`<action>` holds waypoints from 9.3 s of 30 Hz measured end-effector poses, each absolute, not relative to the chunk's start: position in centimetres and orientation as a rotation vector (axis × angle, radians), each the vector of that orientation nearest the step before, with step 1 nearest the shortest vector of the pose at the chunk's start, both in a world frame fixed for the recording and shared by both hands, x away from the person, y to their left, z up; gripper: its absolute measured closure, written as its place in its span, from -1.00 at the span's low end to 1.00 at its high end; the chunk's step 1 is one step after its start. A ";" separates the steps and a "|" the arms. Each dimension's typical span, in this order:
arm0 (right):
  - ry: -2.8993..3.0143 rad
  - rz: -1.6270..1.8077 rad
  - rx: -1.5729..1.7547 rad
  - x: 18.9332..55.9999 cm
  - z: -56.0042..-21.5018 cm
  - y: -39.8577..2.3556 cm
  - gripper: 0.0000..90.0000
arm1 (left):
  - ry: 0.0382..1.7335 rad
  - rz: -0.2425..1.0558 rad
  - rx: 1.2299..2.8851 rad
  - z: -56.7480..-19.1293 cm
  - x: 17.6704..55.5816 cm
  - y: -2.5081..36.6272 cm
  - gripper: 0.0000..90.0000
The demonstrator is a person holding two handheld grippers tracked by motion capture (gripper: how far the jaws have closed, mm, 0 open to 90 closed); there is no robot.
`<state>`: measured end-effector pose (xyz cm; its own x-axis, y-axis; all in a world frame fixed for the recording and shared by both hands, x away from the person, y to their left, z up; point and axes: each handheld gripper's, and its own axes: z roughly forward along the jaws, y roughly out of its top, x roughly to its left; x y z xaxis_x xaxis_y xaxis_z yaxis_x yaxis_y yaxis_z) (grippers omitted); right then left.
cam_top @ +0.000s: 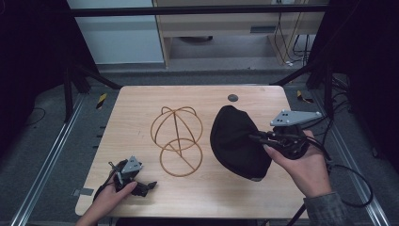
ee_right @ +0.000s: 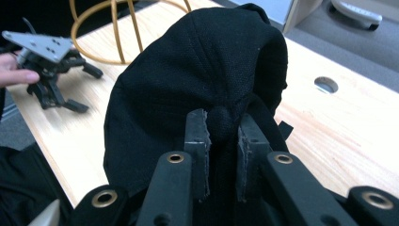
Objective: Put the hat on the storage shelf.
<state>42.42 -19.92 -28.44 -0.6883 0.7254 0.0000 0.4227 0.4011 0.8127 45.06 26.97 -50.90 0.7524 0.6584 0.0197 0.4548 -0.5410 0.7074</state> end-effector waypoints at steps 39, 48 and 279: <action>2.250 1.325 0.888 42.9 -22.8 -17.0 0.74 | 0.831 0.372 2.235 -50.9 45.1 27.0 -1.00; 2.267 1.331 0.839 43.5 -21.8 -15.1 0.74 | 0.832 0.372 2.234 -50.9 45.0 27.0 -1.00; 2.255 1.103 0.895 47.4 -27.0 -12.0 -0.81 | 0.833 0.373 2.233 -50.9 45.0 26.9 -1.00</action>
